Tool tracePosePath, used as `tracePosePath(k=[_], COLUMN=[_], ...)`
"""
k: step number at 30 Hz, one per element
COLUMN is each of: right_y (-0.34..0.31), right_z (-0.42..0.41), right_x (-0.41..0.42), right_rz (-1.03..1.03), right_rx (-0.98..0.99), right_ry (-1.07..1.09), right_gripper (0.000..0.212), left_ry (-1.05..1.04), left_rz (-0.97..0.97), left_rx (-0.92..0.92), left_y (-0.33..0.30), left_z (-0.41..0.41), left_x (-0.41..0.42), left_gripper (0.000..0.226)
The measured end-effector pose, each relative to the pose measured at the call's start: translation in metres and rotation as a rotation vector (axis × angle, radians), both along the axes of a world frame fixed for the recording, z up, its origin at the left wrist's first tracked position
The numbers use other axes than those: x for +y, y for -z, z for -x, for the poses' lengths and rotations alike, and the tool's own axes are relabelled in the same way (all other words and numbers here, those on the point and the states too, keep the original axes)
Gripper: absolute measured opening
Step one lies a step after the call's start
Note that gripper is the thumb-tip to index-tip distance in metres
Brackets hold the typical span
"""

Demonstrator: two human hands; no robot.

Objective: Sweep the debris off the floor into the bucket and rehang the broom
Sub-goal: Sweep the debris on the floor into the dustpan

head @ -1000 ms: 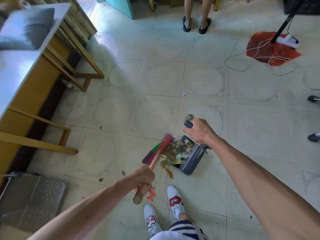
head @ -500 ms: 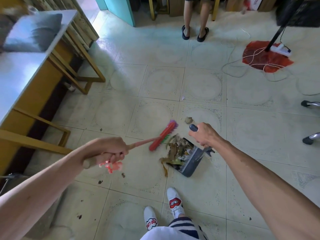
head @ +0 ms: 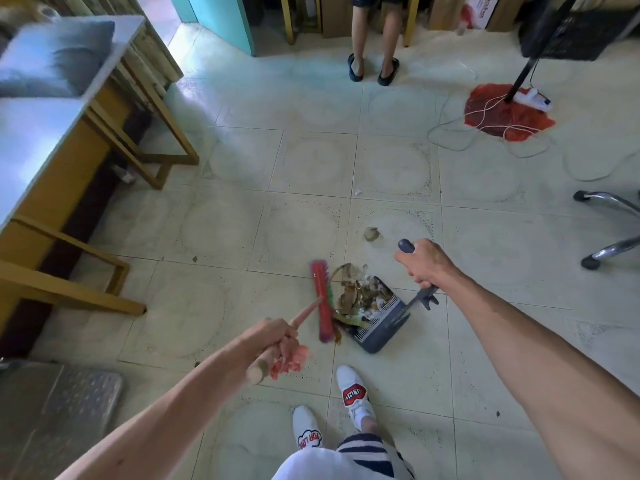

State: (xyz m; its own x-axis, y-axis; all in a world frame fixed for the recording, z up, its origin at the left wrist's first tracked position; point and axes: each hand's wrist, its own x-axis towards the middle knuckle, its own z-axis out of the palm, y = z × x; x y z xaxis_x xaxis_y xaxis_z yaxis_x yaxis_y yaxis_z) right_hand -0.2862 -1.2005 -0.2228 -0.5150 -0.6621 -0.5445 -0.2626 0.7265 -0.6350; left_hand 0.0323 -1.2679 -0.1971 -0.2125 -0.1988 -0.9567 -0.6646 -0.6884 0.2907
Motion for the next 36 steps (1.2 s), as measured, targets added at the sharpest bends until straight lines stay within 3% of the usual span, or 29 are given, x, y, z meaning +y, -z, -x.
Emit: tracePosePath(k=[4, 12, 18, 22, 26, 28, 36], right_y=[0.003, 0.007, 0.004, 0.007, 0.022, 0.026, 0.02], right_z=[-0.009, 0.009, 0.028, 0.037, 0.058, 0.066, 0.062], right_x=[-0.002, -0.007, -0.022, -0.032, -0.038, -0.04, -0.056], right_rz=[0.023, 0.038, 0.053, 0.09, 0.083, 0.09, 0.124], right_rx=[0.043, 0.141, 0.175, 0.19, 0.213, 0.203, 0.036], right_ry=[0.01, 0.113, 0.208, 0.196, 0.209, 0.214, 0.168], right_gripper=[0.024, 0.032, 0.041, 0.047, 0.049, 0.05, 0.037], left_ry=[0.103, 0.582, 0.958, 0.97, 0.926, 0.809, 1.179], left_rz=[0.128, 0.321, 0.594, 0.777, 0.767, 0.746, 0.655], left_rx=[-0.009, -0.073, -0.098, -0.094, -0.093, -0.141, -0.345], left_y=[-0.004, -0.044, -0.051, 0.002, 0.064, 0.082, 0.066], left_z=[-0.006, 0.001, 0.107, 0.201, 0.258, 0.26, 0.185], left_x=[0.004, -0.052, -0.111, -0.119, -0.128, -0.14, -0.138], left_gripper=[0.018, 0.013, 0.022, 0.024, 0.033, 0.038, 0.038])
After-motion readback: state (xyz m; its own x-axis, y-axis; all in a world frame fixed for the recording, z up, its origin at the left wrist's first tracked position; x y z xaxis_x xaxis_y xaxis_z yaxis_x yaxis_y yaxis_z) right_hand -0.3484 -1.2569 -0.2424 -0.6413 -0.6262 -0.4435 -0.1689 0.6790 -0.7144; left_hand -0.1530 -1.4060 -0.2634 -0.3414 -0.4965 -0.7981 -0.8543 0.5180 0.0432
